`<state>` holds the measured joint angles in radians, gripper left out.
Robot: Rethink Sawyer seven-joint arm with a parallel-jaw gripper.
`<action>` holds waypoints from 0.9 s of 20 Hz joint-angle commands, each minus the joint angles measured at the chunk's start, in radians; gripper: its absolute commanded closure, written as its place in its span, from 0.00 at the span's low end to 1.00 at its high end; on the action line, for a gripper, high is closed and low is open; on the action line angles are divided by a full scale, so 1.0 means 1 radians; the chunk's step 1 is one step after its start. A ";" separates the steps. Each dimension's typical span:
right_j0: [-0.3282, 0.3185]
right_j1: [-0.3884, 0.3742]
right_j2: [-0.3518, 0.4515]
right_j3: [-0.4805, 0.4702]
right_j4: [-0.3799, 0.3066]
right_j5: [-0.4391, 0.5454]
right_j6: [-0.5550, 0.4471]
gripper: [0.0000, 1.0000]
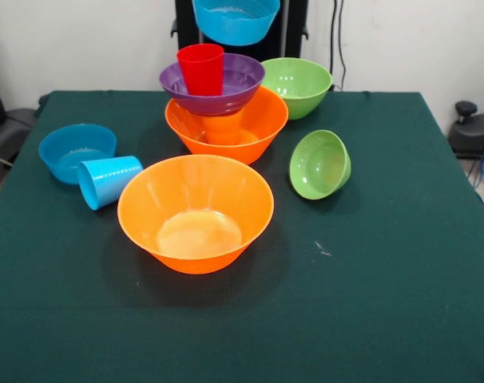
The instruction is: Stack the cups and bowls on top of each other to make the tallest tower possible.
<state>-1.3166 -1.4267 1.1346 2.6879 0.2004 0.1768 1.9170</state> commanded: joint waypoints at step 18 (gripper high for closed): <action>0.040 0.168 -0.094 -0.046 -0.186 -0.072 0.073 1.00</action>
<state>-1.2986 -1.3075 1.0603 2.6874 0.0798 0.1422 1.9170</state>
